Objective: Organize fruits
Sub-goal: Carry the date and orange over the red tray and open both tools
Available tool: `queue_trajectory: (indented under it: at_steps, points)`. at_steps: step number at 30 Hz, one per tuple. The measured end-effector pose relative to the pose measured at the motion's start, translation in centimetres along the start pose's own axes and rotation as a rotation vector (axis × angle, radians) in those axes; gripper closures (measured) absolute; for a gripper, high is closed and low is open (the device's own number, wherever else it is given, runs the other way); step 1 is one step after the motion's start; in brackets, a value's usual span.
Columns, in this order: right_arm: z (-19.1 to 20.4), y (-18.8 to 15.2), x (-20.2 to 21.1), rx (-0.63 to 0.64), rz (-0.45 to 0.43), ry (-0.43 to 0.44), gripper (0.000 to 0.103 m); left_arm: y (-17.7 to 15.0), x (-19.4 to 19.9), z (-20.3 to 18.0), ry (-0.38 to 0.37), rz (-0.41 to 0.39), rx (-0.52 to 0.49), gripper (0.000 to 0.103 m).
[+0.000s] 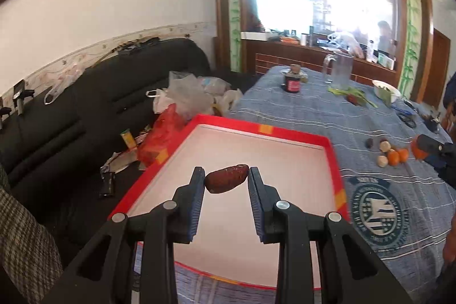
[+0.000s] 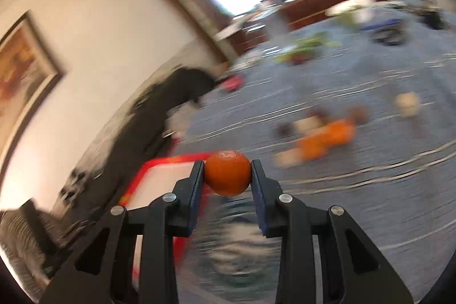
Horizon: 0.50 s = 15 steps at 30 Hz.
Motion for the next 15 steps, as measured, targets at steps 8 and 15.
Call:
queue_trajectory:
  at_steps: [8, 15]
  points:
    - [10.9, -9.3, -6.3, 0.154, 0.197, 0.126, 0.069, -1.8, -2.6, 2.2, 0.024, 0.063, 0.013, 0.073]
    - [12.0, -12.8, -10.0, 0.193, 0.285, 0.087, 0.069, -2.6, -3.9, 3.3, 0.076, 0.083, -0.021, 0.073]
Point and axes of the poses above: each gripper's, at about its wrist camera, not at the fingertips, and x roughly against the way its jaws point, z to its left, y to its top, the point moved 6 cm from there along -x, roughly the way its jaws point, and after that the axes turned 2 degrees about -x, right-handed, at the moved point
